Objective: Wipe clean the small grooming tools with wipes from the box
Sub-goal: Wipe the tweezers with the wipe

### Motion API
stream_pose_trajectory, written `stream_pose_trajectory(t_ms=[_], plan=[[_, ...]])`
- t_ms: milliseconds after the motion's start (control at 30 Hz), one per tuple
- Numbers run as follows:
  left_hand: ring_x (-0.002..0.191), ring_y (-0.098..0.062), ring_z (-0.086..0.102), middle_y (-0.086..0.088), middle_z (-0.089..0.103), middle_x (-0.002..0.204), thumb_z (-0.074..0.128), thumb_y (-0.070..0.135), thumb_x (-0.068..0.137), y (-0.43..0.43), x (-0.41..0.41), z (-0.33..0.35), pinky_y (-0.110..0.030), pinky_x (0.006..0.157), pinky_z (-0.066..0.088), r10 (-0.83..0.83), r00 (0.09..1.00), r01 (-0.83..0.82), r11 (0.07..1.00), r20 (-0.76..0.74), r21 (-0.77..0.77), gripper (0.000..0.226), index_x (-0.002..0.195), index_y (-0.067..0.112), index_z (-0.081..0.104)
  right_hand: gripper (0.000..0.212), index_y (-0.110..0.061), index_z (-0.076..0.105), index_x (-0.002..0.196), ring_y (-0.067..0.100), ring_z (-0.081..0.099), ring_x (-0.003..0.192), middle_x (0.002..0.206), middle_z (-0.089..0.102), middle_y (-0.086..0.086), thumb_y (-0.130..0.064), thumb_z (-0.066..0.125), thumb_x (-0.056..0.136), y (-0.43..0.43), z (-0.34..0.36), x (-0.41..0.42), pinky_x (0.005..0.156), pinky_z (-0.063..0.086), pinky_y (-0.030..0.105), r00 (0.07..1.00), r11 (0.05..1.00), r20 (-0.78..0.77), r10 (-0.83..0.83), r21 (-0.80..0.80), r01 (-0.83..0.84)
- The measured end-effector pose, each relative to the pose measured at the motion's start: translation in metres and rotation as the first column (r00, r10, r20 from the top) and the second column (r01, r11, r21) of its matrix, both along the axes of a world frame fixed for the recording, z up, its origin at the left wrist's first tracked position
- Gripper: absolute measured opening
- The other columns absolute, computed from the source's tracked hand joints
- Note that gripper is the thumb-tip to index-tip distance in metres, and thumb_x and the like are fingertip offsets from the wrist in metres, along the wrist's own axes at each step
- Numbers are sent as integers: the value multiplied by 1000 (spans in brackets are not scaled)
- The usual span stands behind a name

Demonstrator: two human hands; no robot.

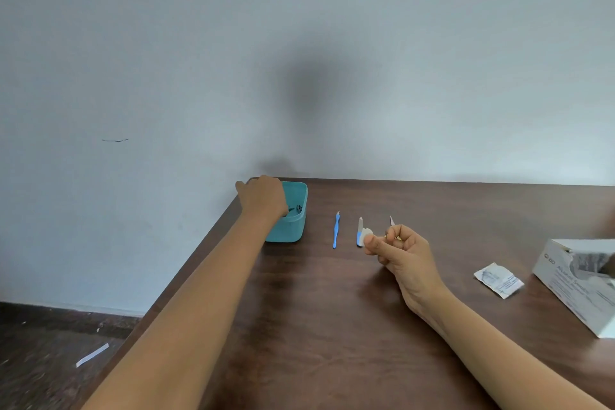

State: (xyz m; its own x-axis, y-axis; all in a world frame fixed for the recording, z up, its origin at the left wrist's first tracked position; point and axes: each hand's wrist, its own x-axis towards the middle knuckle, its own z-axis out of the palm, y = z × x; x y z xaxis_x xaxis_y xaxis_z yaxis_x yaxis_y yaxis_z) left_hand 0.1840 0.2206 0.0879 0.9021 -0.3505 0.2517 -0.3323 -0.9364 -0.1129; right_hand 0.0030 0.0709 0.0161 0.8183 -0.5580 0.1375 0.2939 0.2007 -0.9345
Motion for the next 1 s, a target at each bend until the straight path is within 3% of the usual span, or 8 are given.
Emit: stream_pose_trajectory(t_ms=[133, 333, 500, 600, 700, 800, 900, 1000], plan=[[105, -22, 57, 0, 58, 110, 57, 28, 88, -3, 3, 0, -33, 89, 34, -13, 999, 16, 996, -36, 86, 27, 112, 16, 57, 36, -15, 42, 72, 17, 61, 60, 61, 66, 6, 0, 75, 73, 0, -1, 1, 57, 36, 24, 1000, 1000, 1, 4, 1, -4], [107, -21, 56, -1, 57, 115, 53, 19, 90, -8, 4, 4, -30, 80, 32, -30, 997, 39, 990, -72, 136, 29, 119, 16, 56, 36, -15, 42, 71, 16, 61, 59, 61, 66, 6, 0, 75, 73, 0, 0, 0, 58, 35, 24, 1000, 1000, 10, 9, 12, -9], [102, -21, 59, -1, 55, 102, 66, 25, 84, -8, 0, 9, -29, 74, 35, -34, 997, 42, 990, -65, 132, 32, 113, 16, 57, 36, -15, 42, 71, 13, 61, 58, 60, 67, 3, 0, 74, 74, 0, 0, -1, 59, 35, 24, 1000, 999, 19, 11, 33, -11], [96, -24, 62, -3, 59, 103, 71, 31, 81, -10, -7, 22, -30, 74, 38, -69, 998, 69, 997, -4, 18, 30, 104, 14, 62, 36, -16, 42, 71, 13, 62, 58, 60, 67, 1, -1, 75, 74, 0, 1, -2, 60, 36, 24, 999, 999, 32, 2, 43, -3], [90, -26, 63, -7, 64, 104, 62, 30, 87, -19, -22, 29, -30, 71, 41, -151, 985, 165, 968, 89, -191, 22, 100, 14, 69, 36, -17, 41, 72, 12, 63, 60, 59, 66, -1, -2, 73, 77, 0, 1, -4, 61, 38, 23, 997, 998, 57, -44, 54, 41], [90, -27, 62, -5, 65, 100, 54, 29, 89, -33, -49, 27, -29, 68, 39, -233, 958, 279, 896, 168, -346, 23, 95, 16, 71, 37, -18, 41, 72, 11, 63, 56, 59, 67, -2, -1, 74, 78, -5, 0, -6, 61, 44, 22, 966, 966, 104, -236, 129, 223], [94, -24, 61, -3, 67, 98, 52, 28, 89, -51, -79, 14, -28, 66, 38, -316, 935, 353, 821, 158, -449, 22, 95, 18, 71, 39, -19, 40, 73, 5, 65, 56, 56, 58, -5, -3, 75, 77, -22, 2, -13, 56, 44, 17, 874, 869, 115, -471, 230, 438], [99, -22, 60, -3, 65, 102, 52, 32, 89, -70, -107, -12, -29, 68, 42, -377, 916, 395, 799, 135, -453, 24, 96, 20, 72, 42, -21, 39, 70, 3, 65, 58, 52, 47, -9, -5, 77, 75, -40, 2, -22, 54, 39, 16, 815, 802, 131, -564, 320, 504]])
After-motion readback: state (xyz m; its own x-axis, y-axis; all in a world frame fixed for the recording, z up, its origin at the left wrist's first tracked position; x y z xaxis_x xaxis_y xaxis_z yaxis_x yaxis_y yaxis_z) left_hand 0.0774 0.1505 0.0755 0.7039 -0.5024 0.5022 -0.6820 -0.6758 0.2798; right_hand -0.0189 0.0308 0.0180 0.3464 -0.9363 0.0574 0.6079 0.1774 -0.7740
